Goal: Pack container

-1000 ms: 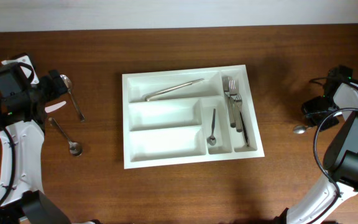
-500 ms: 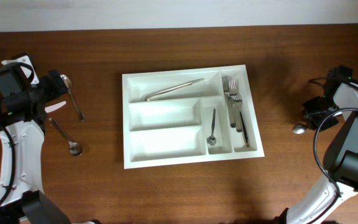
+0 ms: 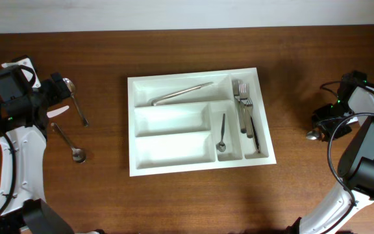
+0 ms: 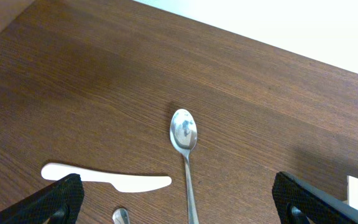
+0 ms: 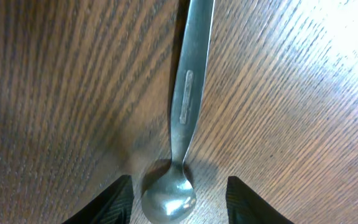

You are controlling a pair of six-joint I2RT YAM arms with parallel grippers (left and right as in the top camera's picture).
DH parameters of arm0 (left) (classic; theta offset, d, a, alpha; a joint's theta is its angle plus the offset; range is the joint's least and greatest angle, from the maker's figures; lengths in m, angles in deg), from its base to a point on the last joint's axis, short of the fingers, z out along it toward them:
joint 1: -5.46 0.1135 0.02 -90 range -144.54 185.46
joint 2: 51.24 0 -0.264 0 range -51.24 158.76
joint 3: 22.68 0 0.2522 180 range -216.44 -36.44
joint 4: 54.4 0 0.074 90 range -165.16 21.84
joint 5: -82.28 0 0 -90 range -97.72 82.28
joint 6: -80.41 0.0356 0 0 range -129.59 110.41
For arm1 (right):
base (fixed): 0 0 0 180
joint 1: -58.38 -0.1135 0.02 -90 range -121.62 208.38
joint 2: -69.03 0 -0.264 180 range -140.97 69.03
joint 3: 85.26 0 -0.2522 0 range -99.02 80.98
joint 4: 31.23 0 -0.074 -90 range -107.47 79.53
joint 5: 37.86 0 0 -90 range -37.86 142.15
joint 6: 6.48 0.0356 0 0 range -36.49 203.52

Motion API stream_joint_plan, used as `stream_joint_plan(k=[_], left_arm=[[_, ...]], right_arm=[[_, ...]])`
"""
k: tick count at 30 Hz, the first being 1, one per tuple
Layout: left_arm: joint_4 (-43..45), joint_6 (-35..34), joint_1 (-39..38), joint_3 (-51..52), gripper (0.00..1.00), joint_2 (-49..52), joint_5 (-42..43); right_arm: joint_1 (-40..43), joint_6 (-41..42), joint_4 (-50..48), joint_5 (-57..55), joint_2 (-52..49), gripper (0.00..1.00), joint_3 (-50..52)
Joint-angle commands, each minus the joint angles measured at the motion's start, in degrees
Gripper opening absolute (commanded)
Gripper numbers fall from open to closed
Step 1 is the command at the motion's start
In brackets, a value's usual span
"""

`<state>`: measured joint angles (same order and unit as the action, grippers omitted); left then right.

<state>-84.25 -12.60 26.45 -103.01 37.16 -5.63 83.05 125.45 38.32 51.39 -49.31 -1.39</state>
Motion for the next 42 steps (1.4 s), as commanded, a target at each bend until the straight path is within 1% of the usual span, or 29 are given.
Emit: stream_joint_plan(k=[1, 5, 6, 8, 14, 15, 18, 23, 36, 42], left_arm=[[0.13, 0.04, 0.33, -1.09, 0.99, 0.31, -0.2], [0.13, 0.07, 0.33, -1.09, 0.99, 0.31, -0.2], [0.13, 0.04, 0.33, -1.09, 0.99, 0.31, -0.2], [0.13, 0.04, 0.33, -1.09, 0.99, 0.31, -0.2], [0.13, 0.04, 0.33, -1.09, 0.99, 0.31, -0.2], [0.13, 0.04, 0.33, -1.09, 0.99, 0.31, -0.2], [0.13, 0.04, 0.33, -1.09, 0.99, 0.31, -0.2], [0.13, 0.04, 0.33, -1.09, 0.99, 0.31, -0.2], [0.13, 0.04, 0.33, -1.09, 0.99, 0.31, -0.2], [0.13, 0.04, 0.33, -1.09, 0.99, 0.31, -0.2]], right_arm=[[-0.68, 1.11, 0.44, 0.52, 1.97, 0.5, 0.5], [-1.88, 3.08, 0.09, 0.28, 1.95, 0.49, 0.87], [-2.23, 4.04, -0.02, 0.17, 1.86, 0.48, 1.14], [-2.93, 5.49, -0.9, 0.09, 1.73, 0.36, 1.97], [-4.07, 7.28, -4.11, 0.04, 0.55, 0.35, 4.81], [-4.02, 7.28, -4.61, 0.04, 0.55, 0.33, 5.4], [-3.8, 7.26, -5.27, 0.04, 0.55, 0.19, 6.23], [-3.34, 7.26, -5.75, 0.09, 0.55, 0.04, 6.23], [-3.17, 6.27, -6.1, 0.07, 0.79, 0.04, 5.97], [-3.28, -2.4, -6.12, 0.09, 1.68, 0.04, 2.47]])
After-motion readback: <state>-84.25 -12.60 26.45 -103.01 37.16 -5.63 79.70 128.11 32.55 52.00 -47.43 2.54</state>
